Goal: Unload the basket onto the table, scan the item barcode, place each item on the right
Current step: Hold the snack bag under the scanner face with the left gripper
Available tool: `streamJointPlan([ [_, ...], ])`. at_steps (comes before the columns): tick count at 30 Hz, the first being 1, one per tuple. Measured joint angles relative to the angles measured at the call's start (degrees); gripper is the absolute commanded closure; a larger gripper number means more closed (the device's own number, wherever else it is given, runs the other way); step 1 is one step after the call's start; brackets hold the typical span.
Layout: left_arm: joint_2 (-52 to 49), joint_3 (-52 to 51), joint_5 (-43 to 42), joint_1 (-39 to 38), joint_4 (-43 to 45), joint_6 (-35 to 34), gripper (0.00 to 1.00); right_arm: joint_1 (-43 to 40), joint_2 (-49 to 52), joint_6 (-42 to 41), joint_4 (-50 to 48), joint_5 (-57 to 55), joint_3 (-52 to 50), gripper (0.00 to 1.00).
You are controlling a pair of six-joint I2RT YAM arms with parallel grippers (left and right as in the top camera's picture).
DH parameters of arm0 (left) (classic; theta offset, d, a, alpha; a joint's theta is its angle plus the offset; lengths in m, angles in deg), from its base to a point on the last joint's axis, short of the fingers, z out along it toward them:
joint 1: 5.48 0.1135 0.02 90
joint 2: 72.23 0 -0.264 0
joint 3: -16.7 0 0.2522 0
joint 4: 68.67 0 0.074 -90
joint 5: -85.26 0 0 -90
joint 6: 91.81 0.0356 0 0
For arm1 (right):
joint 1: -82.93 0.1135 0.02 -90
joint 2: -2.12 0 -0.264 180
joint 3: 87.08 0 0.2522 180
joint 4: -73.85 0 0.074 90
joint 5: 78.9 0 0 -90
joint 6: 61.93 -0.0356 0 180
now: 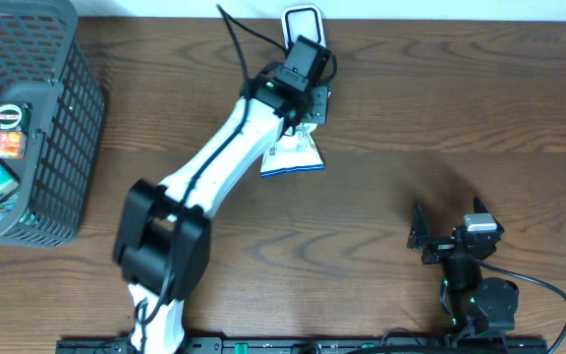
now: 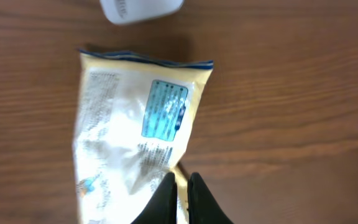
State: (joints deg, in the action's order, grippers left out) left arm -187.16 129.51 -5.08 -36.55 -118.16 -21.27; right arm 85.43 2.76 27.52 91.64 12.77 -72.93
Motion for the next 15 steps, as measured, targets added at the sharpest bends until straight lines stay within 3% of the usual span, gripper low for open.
streamJointPlan([
  [4, 0.13, -0.33, 2.91, 0.0, -5.07, -0.04, 0.92, 0.0, -0.02, 0.0, 0.0, 0.0, 0.0, 0.01],
  [12, -10.62, -4.92, 2.69, -1.4, -5.53, -3.04, 0.91, 0.0, 0.0, 0.0, 0.0, 0.0, 0.0, 0.01],
  [15, -10.97, -4.9, 1.79, -2.49, -5.44, -2.73, 0.85, 0.0, -0.02, 0.0, 0.0, 0.02, 0.0, 0.01],
])
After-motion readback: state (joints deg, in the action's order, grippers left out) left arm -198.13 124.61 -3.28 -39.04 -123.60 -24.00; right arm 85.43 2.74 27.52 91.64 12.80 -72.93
